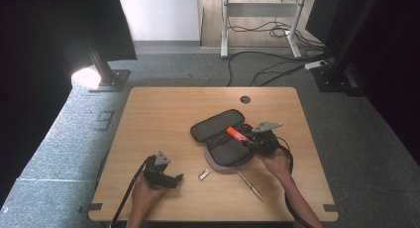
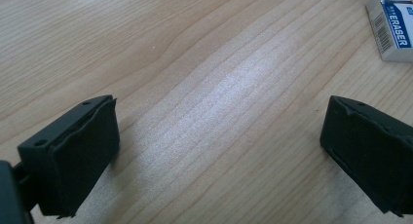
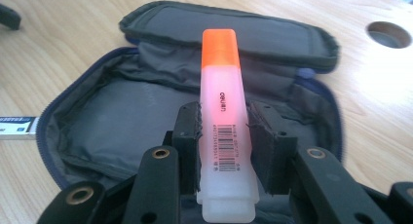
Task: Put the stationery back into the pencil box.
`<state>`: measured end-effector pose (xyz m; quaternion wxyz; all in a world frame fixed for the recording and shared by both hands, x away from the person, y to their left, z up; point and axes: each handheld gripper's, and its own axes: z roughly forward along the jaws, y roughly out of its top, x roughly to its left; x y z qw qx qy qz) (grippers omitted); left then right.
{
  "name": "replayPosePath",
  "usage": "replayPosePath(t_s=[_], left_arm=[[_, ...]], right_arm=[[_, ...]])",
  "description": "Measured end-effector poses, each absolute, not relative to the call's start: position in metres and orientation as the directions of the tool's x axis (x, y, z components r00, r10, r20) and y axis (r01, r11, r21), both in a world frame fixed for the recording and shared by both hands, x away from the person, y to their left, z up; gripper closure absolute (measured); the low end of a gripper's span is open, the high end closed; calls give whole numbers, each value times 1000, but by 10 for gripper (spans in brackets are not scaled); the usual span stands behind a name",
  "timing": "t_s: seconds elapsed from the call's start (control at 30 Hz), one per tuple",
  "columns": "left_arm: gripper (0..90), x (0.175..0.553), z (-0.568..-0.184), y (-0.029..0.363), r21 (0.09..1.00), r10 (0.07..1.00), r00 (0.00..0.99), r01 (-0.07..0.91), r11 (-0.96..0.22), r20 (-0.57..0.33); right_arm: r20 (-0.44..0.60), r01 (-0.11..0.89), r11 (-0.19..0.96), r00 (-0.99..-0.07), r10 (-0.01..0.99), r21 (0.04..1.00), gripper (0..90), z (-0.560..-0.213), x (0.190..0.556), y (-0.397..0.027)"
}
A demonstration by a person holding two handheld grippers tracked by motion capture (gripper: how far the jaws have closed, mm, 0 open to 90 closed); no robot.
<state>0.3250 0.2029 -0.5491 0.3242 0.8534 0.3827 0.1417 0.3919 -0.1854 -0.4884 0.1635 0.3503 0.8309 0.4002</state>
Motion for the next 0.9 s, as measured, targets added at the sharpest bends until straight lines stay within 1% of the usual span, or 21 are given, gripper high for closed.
replayPosePath(t_s=[0.13,0.43,0.9], left_arm=[[6,325,-549,203,662,745,667,561,-497,-6],[6,325,-549,203,662,745,667,561,-497,-6],[6,325,-549,203,661,745,667,561,-497,-6]], right_arm=[[6,448,457,-719,695,768,650,-498,392,-174],[20,456,486,-744,668,745,650,-516,391,-162],[23,475,505,-745,667,721,639,-529,395,-164]])
